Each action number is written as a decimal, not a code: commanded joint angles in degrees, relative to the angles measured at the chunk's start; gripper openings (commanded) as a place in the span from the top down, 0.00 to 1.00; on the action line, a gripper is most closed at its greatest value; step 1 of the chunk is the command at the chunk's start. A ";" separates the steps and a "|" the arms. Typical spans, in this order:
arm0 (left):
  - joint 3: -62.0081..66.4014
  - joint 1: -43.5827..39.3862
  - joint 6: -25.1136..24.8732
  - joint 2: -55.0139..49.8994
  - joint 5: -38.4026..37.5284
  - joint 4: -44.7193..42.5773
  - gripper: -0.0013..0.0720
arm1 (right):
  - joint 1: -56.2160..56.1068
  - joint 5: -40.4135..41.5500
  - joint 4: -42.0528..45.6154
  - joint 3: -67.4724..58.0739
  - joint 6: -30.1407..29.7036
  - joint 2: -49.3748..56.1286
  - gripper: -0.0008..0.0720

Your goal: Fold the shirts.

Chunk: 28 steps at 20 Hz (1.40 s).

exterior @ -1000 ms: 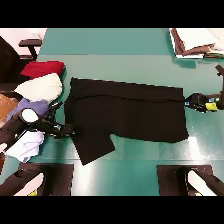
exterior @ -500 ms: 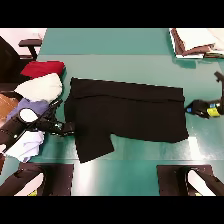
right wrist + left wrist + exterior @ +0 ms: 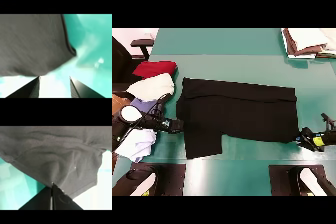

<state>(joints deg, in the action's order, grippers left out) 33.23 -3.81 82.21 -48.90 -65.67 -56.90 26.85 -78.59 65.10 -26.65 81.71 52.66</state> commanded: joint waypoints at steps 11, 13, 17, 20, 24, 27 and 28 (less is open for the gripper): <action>1.11 0.02 4.94 11.30 -16.52 -6.84 0.95 | -17.94 -10.05 11.67 -10.78 2.51 -4.70 0.97; 1.81 0.02 6.05 14.53 -22.36 -4.55 0.95 | -17.90 -15.23 15.13 -13.16 3.56 -10.38 0.97; 5.42 0.02 5.79 12.41 -17.25 -4.50 0.95 | -17.97 -13.03 14.51 -19.17 3.85 -10.95 0.97; 11.08 0.04 1.77 4.31 -6.84 -5.55 0.95 | -17.97 -8.55 12.39 -25.79 3.74 -1.33 0.97; 22.91 0.02 -3.43 -14.32 3.26 -6.60 0.95 | -21.31 -3.10 12.44 -35.71 3.56 14.69 0.97; 30.32 0.04 -4.72 -27.12 7.19 -6.58 0.95 | -25.40 -0.42 12.39 -42.84 3.17 25.68 0.97; 32.20 0.04 -4.70 -30.05 7.87 -6.56 0.95 | -26.16 0.17 12.13 -45.13 3.17 28.52 0.97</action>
<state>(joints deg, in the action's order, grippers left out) 59.18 -3.84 79.24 -68.82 -62.92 -63.20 3.49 -81.43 77.60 -65.34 85.12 72.03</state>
